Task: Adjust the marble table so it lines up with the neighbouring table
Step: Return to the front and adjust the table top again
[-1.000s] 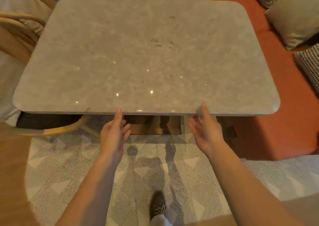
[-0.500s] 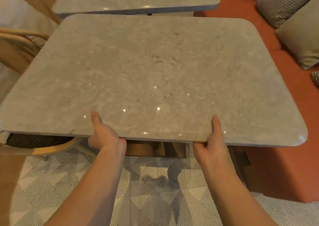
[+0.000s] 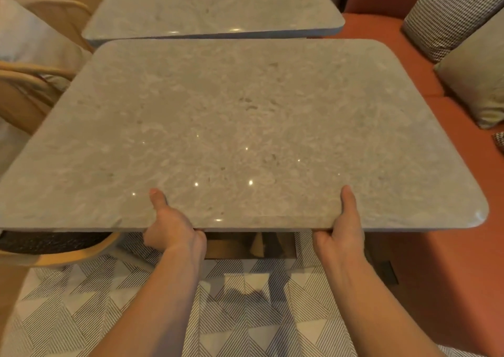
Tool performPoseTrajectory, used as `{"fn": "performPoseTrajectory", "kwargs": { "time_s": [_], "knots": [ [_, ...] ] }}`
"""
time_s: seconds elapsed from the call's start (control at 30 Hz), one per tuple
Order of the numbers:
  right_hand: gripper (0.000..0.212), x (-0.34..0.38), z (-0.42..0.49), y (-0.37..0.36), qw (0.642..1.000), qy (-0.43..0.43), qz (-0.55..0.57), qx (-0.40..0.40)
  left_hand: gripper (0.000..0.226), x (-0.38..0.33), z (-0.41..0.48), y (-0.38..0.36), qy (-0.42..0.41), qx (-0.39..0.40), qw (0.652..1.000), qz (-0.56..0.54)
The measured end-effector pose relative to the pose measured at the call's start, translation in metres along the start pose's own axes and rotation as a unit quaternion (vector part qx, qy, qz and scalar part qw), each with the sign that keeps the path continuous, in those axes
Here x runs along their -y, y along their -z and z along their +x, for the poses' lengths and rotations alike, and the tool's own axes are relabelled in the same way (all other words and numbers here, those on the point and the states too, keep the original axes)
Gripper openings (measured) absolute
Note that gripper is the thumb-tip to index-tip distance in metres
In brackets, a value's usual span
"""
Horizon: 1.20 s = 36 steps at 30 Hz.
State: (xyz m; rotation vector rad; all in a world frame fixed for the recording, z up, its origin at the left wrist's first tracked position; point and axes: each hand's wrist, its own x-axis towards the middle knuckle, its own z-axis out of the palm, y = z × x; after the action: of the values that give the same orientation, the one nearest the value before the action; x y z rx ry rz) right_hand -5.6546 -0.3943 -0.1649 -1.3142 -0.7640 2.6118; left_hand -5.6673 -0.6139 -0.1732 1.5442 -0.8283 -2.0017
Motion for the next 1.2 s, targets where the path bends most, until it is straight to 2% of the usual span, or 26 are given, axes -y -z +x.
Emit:
{"fn": "performPoseTrajectory", "kwargs": {
  "time_s": [0.1, 0.23, 0.37, 0.47, 0.77, 0.9, 1.1, 1.17, 1.2],
  "knots": [
    [0.048, 0.011, 0.017, -0.007, 1.0, 0.02, -0.01, 0.001, 0.069, 0.01, -0.007, -0.008, 0.008, -0.016, 1.0, 0.004],
    [0.038, 0.024, 0.032, -0.018, 0.999, 0.028, -0.022, -0.003, 0.071, 0.018, -0.019, -0.023, 0.007, -0.015, 1.0, -0.025],
    [0.048, 0.037, 0.044, -0.032, 0.999, 0.042, -0.016, -0.025, 0.074, 0.029, -0.026, -0.038, -0.004, -0.037, 0.999, -0.019],
    [0.041, 0.042, 0.051, -0.038, 0.998, 0.044, -0.011, -0.037, 0.078, 0.036, -0.026, -0.044, -0.005, -0.035, 0.999, -0.02],
    [0.038, 0.041, 0.052, -0.038, 0.996, 0.049, -0.041, -0.054, 0.077, 0.039, -0.023, -0.043, -0.012, -0.042, 0.999, -0.017],
    [0.049, 0.04, 0.052, -0.04, 0.995, 0.062, -0.047, -0.058, 0.071, 0.039, -0.018, -0.044, -0.013, -0.049, 0.999, -0.003],
    [0.038, 0.031, 0.04, -0.04, 0.991, 0.08, -0.067, -0.082, 0.077, 0.038, -0.017, -0.041, 0.004, -0.041, 0.999, 0.006],
    [0.036, 0.015, 0.021, -0.042, 0.986, 0.079, -0.122, -0.08, 0.075, 0.033, -0.02, -0.037, 0.017, -0.021, 0.999, 0.027],
    [0.036, 0.0, 0.006, -0.041, 0.98, 0.063, -0.179, -0.061, 0.074, 0.027, -0.022, -0.031, 0.049, 0.006, 0.997, 0.054]
  ]
}}
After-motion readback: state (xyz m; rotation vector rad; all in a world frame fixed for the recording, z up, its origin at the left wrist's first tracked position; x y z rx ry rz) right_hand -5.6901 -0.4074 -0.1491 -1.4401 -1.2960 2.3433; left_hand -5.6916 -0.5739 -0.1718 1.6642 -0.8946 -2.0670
